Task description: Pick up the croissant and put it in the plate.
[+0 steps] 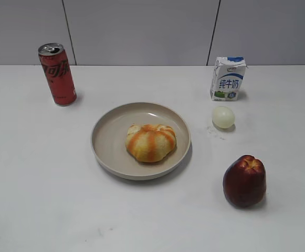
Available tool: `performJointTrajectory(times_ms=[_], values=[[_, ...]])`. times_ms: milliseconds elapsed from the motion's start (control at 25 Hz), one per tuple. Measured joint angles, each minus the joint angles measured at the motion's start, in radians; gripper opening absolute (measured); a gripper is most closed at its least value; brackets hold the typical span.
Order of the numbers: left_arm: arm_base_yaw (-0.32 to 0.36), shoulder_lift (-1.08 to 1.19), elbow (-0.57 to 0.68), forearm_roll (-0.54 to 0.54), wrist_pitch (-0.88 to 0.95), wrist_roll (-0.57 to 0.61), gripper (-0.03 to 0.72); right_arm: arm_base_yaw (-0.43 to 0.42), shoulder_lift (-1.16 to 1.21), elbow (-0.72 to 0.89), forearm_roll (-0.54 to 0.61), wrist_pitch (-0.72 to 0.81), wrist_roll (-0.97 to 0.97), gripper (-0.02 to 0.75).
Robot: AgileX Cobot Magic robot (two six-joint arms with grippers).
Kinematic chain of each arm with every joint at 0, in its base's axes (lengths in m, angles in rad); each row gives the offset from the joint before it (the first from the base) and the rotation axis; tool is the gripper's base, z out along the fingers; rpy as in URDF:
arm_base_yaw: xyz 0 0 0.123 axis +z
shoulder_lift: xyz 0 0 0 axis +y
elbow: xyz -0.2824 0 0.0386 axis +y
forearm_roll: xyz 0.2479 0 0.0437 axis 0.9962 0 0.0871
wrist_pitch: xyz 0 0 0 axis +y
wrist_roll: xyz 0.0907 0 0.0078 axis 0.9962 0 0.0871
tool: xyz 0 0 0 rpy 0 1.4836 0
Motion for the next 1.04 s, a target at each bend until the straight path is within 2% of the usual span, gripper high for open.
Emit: performJointTrajectory(times_ms=[720,1040], values=[[0.0,-0.388,0.017,-0.022,0.017,0.0,0.557,0.0,0.0,0.0,0.0,0.0,0.0,0.587],[0.0,-0.534,0.017,-0.017,0.02,0.0,0.512,0.0,0.0,0.0,0.001,0.0,0.0,0.587]])
